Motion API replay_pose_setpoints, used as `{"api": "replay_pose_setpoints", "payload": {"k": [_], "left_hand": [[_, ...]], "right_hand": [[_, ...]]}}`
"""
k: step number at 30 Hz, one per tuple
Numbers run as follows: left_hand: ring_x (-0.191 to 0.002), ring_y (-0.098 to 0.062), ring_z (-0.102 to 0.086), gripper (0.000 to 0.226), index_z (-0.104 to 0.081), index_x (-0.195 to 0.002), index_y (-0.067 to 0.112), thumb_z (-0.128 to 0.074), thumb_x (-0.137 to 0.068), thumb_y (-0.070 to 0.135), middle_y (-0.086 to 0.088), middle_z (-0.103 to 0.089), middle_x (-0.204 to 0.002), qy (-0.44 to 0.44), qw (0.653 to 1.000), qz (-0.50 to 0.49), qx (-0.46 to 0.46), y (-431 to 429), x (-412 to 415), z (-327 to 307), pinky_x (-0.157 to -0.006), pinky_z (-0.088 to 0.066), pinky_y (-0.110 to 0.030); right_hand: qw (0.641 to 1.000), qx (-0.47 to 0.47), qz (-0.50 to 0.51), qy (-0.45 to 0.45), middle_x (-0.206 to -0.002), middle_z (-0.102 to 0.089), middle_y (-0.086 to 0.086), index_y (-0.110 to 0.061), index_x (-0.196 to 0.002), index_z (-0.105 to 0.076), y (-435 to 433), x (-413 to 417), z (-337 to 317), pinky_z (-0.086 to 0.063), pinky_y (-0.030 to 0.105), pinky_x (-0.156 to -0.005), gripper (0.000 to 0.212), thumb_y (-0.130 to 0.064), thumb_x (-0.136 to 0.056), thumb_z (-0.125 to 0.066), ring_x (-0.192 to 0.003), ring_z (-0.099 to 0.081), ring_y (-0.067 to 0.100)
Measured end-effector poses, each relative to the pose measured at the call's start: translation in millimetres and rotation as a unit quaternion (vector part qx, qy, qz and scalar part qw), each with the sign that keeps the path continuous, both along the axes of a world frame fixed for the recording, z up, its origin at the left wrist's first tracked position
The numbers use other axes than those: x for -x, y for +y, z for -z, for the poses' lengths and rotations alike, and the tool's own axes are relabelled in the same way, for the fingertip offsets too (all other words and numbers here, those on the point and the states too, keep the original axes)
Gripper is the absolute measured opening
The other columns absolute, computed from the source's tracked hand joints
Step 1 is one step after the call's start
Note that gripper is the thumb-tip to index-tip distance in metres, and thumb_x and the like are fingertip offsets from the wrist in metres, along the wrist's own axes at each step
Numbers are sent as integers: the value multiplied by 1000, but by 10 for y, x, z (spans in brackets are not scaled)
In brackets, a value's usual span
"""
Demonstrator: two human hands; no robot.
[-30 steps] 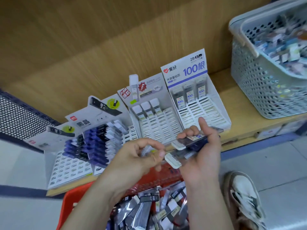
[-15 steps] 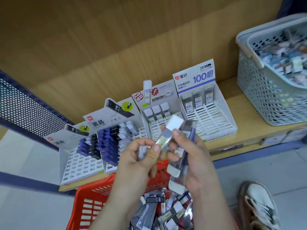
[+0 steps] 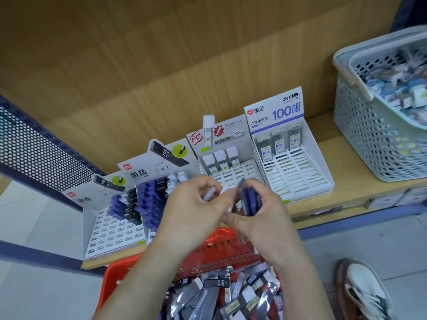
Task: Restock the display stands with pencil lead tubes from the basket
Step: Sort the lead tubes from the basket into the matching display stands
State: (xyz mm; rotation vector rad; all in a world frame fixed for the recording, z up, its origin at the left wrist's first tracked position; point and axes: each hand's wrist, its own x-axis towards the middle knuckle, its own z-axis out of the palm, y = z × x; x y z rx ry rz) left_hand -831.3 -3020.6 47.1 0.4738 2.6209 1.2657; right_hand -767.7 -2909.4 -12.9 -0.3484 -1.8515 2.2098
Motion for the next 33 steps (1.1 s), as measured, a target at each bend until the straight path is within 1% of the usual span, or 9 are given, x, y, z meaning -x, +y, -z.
{"api": "replay_pose_setpoints", "payload": {"k": [3, 5, 11, 15, 19, 22, 25, 30, 33], "left_hand": [[-43, -4, -40, 15, -64, -78, 23, -65, -88, 35, 15, -48, -46, -2, 1000, 16, 13, -35, 154, -13, -56, -44, -28], [-48, -13, -39, 14, -62, -81, 22, -61, -91, 31, 13, -46, -47, -10, 1000, 4, -21, -63, 216, -12, -55, -39, -31], [-45, -7, -34, 22, -53, -100, 11, -44, -100, 31, -6, -43, -64, -75, 980, -87, -165, 95, 196, 72, -44, -29, -22], [-56, -12, -45, 29, -54, -108, 3, -44, -101, 29, 3, -58, -64, -144, 935, -148, -289, 355, 107, 152, -53, -43, -27], [-69, -23, -54, 21, -58, -97, 14, -46, -100, 31, 7, -59, -63, -161, 917, -173, -321, 452, 59, 197, -74, -55, -46], [-54, -20, -57, 20, -54, -84, 21, -46, -100, 29, 5, -61, -65, -177, 918, -162, -316, 476, 51, 209, -53, -51, -29], [-57, -24, -56, 18, -56, -83, 24, -49, -99, 30, -9, -61, -77, -206, 927, -117, -292, 499, 44, 249, -49, -43, -25], [-61, -12, -51, 14, -58, -90, 10, -49, -98, 15, -2, -57, -69, -91, 939, -111, -311, 459, 388, 174, -57, -45, -23], [-62, -7, -57, 12, -62, -85, 17, -57, -95, 12, 3, -65, -73, 16, 967, -113, -227, 395, 750, 108, -63, -49, -21]], "right_hand": [[999, 19, 30, -4, -74, -66, -12, -22, -88, -62, 64, 7, 14, -48, 16, -56, 29, -6, -76, -82, -59, -57, 1], [996, 51, 65, -17, -82, -69, -6, -21, -90, -63, 116, 1, 71, -48, 16, -55, 25, -6, -79, -80, -64, -60, 3], [953, 292, 80, -29, -59, -48, -3, -11, -96, -62, -23, -23, 195, -35, 20, -37, 31, -20, -70, -77, -45, -39, 10], [960, 274, 52, -13, -71, -65, 8, -17, -92, -66, -260, 142, 134, -44, 28, -51, 31, -24, -67, -84, -54, -50, 19], [976, 204, 74, 0, -79, -69, 10, -26, -84, -68, -246, 197, 160, -43, 34, -60, 23, -24, -70, -87, -63, -53, 21], [974, 222, 49, 7, -88, -72, 16, -22, -91, -70, -211, 192, 166, -43, 41, -63, 26, -22, -69, -84, -67, -53, 28], [967, 251, 35, -9, -78, -70, 12, -23, -92, -72, -162, 150, 195, -39, 25, -47, 22, -9, -78, -82, -49, -47, 21], [942, 330, 45, -49, -56, -47, 3, -13, -94, -66, -133, 61, 319, -30, 26, -42, 15, -6, -83, -73, -45, -41, 14], [937, 322, 100, -86, -58, -46, 5, -9, -97, -65, -46, 36, 447, -35, 26, -41, 14, -3, -86, -70, -48, -43, 12]]}}
